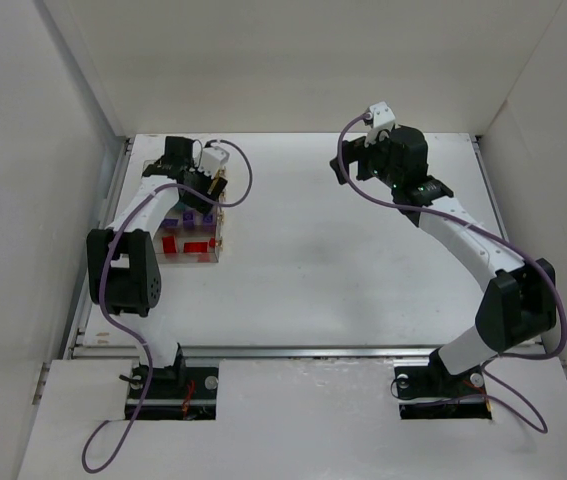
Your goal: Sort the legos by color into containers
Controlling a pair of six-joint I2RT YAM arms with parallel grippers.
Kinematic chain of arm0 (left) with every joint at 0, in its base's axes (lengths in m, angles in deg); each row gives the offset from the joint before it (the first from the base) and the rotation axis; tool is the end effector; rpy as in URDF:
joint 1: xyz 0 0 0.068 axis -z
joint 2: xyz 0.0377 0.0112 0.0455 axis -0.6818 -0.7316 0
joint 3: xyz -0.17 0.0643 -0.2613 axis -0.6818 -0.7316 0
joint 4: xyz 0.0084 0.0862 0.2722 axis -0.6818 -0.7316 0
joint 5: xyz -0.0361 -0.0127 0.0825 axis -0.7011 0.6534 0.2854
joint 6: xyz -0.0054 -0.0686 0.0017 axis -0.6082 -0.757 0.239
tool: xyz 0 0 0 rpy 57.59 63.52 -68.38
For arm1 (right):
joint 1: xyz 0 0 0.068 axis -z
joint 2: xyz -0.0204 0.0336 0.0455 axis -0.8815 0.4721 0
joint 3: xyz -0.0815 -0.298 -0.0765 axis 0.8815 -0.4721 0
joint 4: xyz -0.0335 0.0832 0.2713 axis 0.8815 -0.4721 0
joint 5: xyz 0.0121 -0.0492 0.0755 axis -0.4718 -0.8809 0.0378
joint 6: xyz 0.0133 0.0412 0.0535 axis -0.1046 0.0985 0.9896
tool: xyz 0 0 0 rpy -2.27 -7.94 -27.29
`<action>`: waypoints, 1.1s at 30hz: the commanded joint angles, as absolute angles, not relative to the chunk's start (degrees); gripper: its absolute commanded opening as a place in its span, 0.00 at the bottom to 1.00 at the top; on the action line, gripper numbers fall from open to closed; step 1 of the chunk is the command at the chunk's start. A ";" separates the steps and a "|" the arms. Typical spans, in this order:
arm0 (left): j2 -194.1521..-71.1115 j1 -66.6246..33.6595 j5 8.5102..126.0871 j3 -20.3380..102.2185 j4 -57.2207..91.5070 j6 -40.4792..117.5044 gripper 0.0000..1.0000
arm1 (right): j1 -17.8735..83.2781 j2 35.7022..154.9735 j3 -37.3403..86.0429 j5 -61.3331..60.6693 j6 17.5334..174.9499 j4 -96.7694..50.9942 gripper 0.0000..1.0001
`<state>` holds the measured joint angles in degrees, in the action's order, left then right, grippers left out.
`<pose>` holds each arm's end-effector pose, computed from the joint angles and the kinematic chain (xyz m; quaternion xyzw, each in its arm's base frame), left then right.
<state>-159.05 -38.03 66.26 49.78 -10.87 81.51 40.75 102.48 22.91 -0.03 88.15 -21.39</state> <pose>0.4438 -0.0476 0.2837 0.3175 0.8709 0.0108 0.3750 0.3829 0.1558 0.3873 -0.1937 0.7583 0.1601 0.6015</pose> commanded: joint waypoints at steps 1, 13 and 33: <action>-158.74 -37.97 66.24 52.26 -10.27 79.98 0.71 | 40.30 101.44 24.92 0.11 88.28 -18.43 1.00; -155.40 -52.11 89.38 72.74 -3.78 55.22 0.77 | 43.10 98.63 24.39 -28.12 92.05 -18.43 1.00; -148.63 -66.01 101.66 65.63 0.54 55.28 0.91 | 55.59 94.95 25.36 -56.05 105.86 -18.43 1.00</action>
